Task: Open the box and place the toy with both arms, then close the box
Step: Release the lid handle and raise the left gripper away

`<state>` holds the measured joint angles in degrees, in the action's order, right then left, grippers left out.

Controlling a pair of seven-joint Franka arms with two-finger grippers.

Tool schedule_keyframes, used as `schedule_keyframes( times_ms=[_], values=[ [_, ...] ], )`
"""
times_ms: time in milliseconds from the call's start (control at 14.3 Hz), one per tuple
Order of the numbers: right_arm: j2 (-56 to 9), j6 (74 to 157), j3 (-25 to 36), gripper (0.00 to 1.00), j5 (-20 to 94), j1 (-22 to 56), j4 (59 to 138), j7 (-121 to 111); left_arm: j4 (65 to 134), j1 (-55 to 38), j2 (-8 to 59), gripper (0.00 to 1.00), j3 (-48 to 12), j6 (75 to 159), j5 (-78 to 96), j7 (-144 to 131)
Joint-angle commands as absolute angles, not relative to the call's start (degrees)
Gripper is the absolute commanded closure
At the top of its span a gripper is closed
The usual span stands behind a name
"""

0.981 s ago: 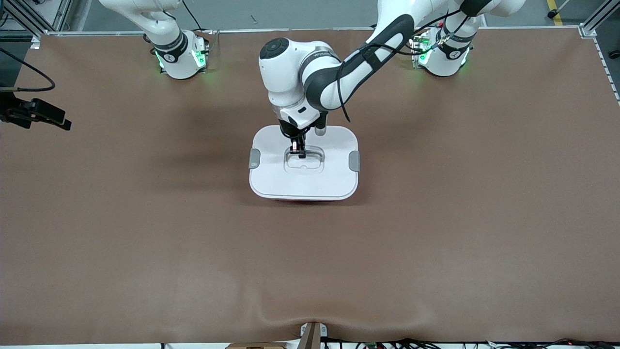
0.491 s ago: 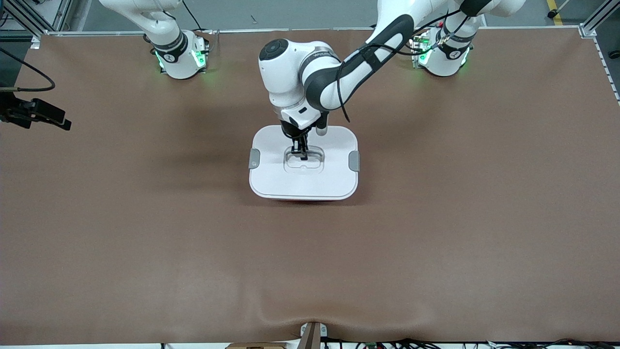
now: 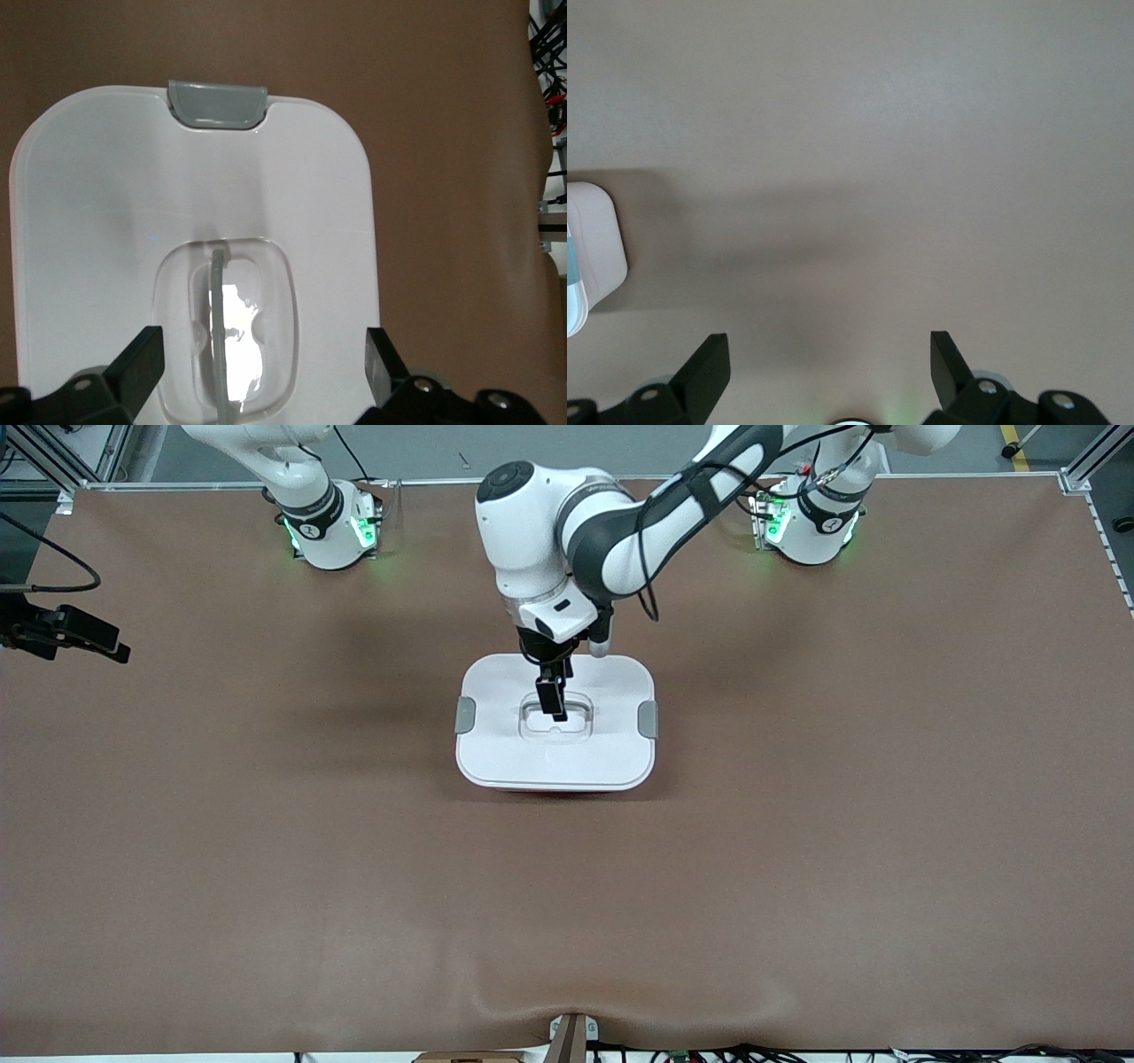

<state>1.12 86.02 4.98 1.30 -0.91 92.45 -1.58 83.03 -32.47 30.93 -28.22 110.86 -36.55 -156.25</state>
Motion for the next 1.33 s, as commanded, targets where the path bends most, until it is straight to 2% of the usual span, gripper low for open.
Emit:
schedule_keyframes(
  times_ms=[0, 350, 561, 1262],
  values=[
    [2.1, 85.5, 4.8, 0.00, 1.6, -1.1, 92.5, -2.0, 84.6, -28.3, 24.9, 0.00, -28.7, 108.7, -32.1, -153.0],
    [2.1, 85.5, 4.7, 0.00, 1.6, -1.0, 92.5, -1.8, 83.9, -19.4, 19.2, 0.00, -28.7, 108.4, -21.4, -125.9],
    [2.1, 85.6, 4.7, 0.00, 1.4, -0.3, 92.2, -1.3, 81.0, -15.1, 18.7, 0.00, -28.7, 108.4, -17.7, -114.5],
    [2.3, 85.7, 4.8, 0.00, 1.1, -0.3, 92.1, 0.6, 80.9, 3.3, 15.0, 0.00, -28.8, 101.5, -9.9, -68.7]
  ],
)
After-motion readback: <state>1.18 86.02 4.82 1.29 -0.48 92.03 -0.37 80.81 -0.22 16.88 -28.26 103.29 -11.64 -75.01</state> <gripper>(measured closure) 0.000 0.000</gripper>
